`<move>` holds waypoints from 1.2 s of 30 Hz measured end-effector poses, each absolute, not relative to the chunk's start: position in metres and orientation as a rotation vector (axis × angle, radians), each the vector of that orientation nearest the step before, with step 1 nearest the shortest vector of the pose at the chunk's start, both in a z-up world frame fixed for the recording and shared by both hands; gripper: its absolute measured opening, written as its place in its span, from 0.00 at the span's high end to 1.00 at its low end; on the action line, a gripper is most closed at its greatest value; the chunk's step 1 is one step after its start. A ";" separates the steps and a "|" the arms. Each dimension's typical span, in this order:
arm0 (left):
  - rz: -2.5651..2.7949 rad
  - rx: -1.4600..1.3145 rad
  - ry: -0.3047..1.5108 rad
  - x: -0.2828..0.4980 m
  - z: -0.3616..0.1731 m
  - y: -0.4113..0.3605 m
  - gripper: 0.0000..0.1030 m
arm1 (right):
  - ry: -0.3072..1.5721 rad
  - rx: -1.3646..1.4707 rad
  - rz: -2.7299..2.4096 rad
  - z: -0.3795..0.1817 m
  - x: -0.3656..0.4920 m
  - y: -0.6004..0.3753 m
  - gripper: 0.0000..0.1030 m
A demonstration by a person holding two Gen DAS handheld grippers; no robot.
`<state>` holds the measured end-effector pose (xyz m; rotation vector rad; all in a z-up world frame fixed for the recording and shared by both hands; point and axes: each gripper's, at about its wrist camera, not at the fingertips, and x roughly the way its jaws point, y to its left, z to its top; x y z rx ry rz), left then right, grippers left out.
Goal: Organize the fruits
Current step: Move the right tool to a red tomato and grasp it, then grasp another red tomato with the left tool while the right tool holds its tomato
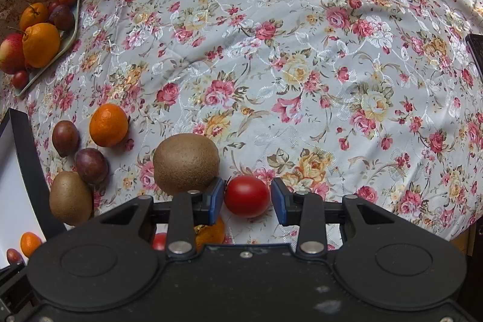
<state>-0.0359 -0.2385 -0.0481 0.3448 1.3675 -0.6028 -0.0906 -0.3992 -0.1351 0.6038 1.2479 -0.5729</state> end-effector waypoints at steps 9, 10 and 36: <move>-0.612 0.310 1.385 -0.032 -0.047 -0.231 0.56 | 1.239 0.576 -0.589 -0.136 -0.086 -0.398 0.66; -0.617 0.309 1.387 -0.032 -0.047 -0.232 0.56 | 1.234 0.588 -0.592 -0.136 -0.088 -0.399 0.66; -0.729 0.351 1.417 -0.058 -0.064 -0.269 0.56 | 1.188 0.571 -0.604 -0.126 -0.107 -0.411 0.65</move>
